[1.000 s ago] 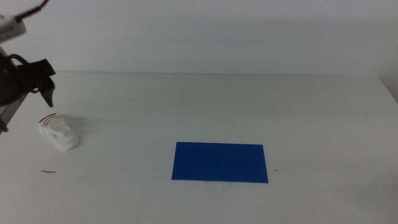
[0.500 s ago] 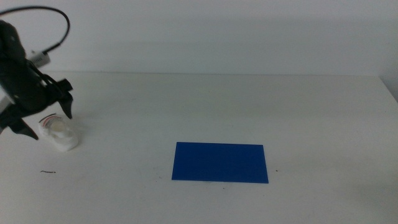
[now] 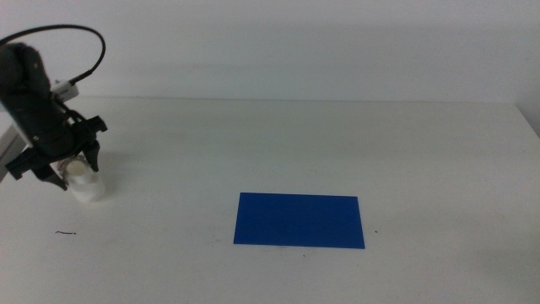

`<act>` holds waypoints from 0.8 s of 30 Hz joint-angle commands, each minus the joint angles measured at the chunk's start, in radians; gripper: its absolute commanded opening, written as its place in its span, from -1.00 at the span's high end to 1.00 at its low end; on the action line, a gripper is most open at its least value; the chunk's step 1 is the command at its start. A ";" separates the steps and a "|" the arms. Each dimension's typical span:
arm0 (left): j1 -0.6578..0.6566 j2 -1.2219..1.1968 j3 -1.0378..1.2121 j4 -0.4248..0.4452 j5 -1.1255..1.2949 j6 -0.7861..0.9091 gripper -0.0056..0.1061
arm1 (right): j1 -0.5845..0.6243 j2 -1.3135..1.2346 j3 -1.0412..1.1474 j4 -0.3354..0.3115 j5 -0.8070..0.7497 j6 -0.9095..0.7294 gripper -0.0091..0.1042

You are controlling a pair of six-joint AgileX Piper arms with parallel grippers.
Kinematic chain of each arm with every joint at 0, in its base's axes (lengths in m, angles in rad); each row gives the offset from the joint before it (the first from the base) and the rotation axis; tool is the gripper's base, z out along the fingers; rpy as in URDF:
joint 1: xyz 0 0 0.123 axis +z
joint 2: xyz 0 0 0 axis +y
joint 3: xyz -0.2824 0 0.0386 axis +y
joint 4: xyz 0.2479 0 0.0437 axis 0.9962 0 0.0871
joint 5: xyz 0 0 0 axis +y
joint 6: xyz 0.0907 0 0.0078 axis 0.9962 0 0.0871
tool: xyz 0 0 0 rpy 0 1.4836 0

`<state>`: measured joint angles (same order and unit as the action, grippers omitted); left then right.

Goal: Use one arm to grab the shoe from the table and place it on the mat.

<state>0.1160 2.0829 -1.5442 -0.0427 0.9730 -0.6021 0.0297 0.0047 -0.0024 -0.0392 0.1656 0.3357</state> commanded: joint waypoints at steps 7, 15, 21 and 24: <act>-0.263 -0.124 -0.013 0.043 0.128 -0.241 0.93 | 0.002 -0.005 0.002 -0.006 -0.008 -0.002 -0.56; -0.626 -0.060 -0.125 -0.006 0.148 -0.465 0.93 | 0.002 -0.005 0.002 -0.006 -0.008 -0.002 -0.56; -0.778 0.053 -0.282 -0.006 0.230 -0.525 0.93 | 0.002 -0.005 0.002 -0.006 -0.008 -0.002 -0.56; -0.797 0.091 -0.341 -0.005 0.248 -0.530 0.93 | 0.002 -0.005 0.002 -0.006 -0.008 -0.002 -0.56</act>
<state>-0.6747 2.1662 -1.8516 -0.0609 1.2068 -1.1129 0.0297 0.0047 -0.0024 -0.0392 0.1656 0.3357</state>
